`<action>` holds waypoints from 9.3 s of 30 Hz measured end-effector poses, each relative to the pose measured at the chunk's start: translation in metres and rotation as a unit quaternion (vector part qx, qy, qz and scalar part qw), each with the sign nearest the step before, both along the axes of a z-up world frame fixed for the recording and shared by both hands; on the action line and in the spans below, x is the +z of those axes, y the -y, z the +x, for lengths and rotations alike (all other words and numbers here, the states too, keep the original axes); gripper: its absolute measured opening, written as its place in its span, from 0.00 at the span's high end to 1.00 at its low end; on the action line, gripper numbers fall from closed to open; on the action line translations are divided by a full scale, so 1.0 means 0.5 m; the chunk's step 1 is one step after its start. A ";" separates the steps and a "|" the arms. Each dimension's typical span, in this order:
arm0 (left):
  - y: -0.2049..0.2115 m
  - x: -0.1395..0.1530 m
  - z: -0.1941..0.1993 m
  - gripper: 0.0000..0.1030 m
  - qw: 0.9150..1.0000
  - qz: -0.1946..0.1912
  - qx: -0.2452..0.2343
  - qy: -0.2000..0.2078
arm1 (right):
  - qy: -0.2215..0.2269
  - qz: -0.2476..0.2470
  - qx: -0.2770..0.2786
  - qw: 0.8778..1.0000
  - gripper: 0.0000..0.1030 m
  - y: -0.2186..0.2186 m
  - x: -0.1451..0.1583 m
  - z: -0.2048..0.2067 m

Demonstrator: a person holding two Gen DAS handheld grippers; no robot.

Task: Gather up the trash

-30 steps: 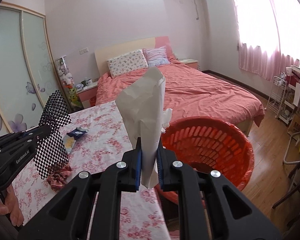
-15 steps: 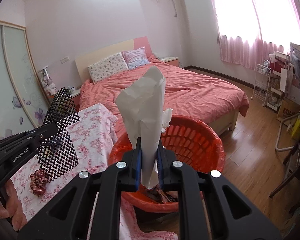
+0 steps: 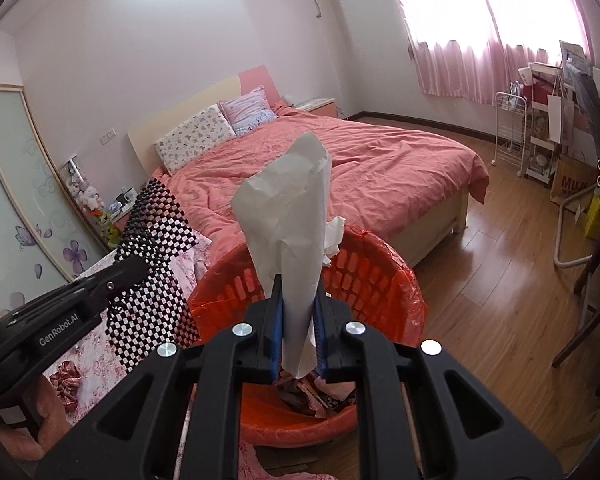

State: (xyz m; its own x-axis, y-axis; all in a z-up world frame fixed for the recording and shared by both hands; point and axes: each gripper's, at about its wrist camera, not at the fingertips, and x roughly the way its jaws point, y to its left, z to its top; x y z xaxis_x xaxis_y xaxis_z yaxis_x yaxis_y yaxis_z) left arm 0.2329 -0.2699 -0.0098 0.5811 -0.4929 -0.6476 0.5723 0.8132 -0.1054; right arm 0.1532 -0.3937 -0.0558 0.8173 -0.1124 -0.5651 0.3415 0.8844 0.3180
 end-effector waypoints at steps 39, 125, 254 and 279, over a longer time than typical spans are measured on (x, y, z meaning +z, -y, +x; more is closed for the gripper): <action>-0.498 -0.081 -0.036 0.14 0.971 0.105 0.216 0.018 | -0.050 -0.057 0.104 0.992 0.44 -0.220 -0.017 0.056; -0.885 -0.176 0.095 0.50 0.924 0.071 0.367 -0.082 | -0.139 -0.034 0.217 0.966 0.44 -0.563 -0.095 0.269; -0.266 0.051 -0.132 0.08 0.989 0.042 0.108 0.090 | 0.061 -0.114 -0.028 0.991 0.02 -0.127 0.129 -0.152; -0.534 0.032 -0.474 0.04 0.947 0.032 0.290 0.136 | 0.028 -0.176 -0.058 0.982 0.02 -0.353 0.079 -0.305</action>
State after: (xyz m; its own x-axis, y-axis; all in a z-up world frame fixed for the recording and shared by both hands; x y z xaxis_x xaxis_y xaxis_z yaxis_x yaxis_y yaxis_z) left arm -0.0040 -0.0031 0.0063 0.8919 -0.0034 -0.4523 0.0253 0.9988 0.0424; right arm 0.0009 -0.2172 -0.0162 0.8161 -0.3871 -0.4292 0.4369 0.8993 0.0197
